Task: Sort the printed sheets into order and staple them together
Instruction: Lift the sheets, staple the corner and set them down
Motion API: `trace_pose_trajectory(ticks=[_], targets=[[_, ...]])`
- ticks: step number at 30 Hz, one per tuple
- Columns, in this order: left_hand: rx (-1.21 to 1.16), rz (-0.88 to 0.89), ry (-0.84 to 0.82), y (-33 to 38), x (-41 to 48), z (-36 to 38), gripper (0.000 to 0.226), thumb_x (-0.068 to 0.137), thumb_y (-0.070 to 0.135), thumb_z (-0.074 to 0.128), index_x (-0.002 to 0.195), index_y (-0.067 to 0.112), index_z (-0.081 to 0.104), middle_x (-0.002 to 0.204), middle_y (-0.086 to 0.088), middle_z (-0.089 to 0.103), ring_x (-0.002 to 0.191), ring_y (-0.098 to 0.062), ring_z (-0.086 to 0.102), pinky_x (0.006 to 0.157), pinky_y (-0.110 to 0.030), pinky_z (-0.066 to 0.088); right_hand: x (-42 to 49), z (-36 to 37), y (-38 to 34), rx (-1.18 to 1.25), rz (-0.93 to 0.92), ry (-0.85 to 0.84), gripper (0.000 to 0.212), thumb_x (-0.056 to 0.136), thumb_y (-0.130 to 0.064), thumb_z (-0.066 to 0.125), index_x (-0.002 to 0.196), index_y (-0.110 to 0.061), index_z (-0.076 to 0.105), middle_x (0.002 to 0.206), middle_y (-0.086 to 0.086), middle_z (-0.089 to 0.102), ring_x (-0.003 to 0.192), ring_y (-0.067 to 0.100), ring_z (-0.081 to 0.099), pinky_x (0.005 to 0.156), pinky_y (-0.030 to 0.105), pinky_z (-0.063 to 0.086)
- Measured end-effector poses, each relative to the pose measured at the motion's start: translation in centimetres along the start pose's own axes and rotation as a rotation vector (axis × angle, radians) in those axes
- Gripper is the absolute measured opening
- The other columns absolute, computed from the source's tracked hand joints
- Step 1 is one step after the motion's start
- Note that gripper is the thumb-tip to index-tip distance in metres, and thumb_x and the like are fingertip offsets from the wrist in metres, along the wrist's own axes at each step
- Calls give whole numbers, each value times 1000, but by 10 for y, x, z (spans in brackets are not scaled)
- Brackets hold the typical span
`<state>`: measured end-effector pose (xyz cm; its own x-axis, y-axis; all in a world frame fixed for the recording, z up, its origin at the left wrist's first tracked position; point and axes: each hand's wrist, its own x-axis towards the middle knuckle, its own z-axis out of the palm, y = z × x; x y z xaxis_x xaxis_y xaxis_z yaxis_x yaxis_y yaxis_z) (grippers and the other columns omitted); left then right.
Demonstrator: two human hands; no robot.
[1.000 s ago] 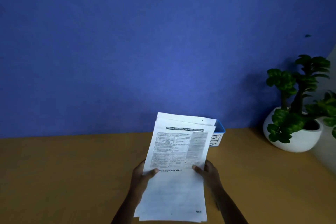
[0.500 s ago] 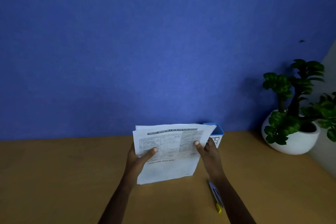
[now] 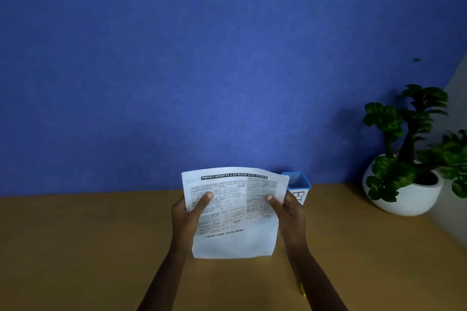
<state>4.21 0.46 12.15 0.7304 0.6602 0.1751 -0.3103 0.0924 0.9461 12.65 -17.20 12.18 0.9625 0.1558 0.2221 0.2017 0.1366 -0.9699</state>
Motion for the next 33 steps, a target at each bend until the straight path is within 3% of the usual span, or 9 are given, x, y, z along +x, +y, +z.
trace_pose_trajectory(ticks=[6,9,12,15,17,22,26,30,33], targets=[[12,66,41,3,3,3,11,78,9,69,85,17,71,73,15,76,73,-5,72,55,-13,54,0,4,-7,-29,-37,6,20,86,-6,61,83,-25,64,87,0,70,79,14,66,66,21,56],[26,27,15,-3,-1,3,14,78,8,69,85,19,70,74,16,76,73,-4,72,54,-12,53,-3,3,0,-66,-3,-30,17,87,-3,59,100,-14,64,99,8,69,89,21,66,74,27,56],[42,-6,-9,-14,-6,2,25,77,3,69,82,28,68,72,22,74,73,3,70,55,-8,52,-6,2,12,-167,19,-57,32,87,2,57,119,-2,54,113,13,65,100,25,63,71,15,56],[64,-46,-40,-23,-8,0,28,77,3,69,81,31,68,74,24,74,76,5,69,58,-7,53,-8,0,22,-239,105,-72,37,88,2,54,125,0,50,119,16,62,108,30,60,82,28,52],[74,-70,-57,-26,-8,-1,27,79,6,68,80,32,69,76,24,74,78,5,69,59,-8,53,-9,-1,28,-305,164,-98,37,88,3,53,125,-2,49,119,15,62,106,28,59,83,29,47],[80,-79,-67,-28,-7,-2,23,82,8,65,85,31,69,81,22,75,83,2,70,62,-8,53,-8,-18,43,-656,285,-209,40,84,4,55,123,0,51,124,16,60,110,28,57,82,26,45],[87,-71,-81,-25,-7,-3,28,83,7,64,85,34,67,80,26,74,82,5,68,62,-6,52,-16,-46,66,-1160,472,-226,42,89,-16,50,130,-8,42,134,14,45,125,29,43,102,36,40],[64,-75,-77,-22,-3,-6,28,83,5,63,85,34,66,76,25,74,79,4,69,58,-8,53,-35,-64,79,-1289,616,-209,38,94,-30,44,127,-13,41,132,9,41,125,25,41,100,39,42],[61,-77,-76,-20,-1,-8,28,82,4,63,86,32,66,74,22,74,77,2,70,57,-10,54,-41,-71,85,-1352,538,-202,35,98,-30,36,127,-12,42,131,9,42,124,25,42,99,36,45]])
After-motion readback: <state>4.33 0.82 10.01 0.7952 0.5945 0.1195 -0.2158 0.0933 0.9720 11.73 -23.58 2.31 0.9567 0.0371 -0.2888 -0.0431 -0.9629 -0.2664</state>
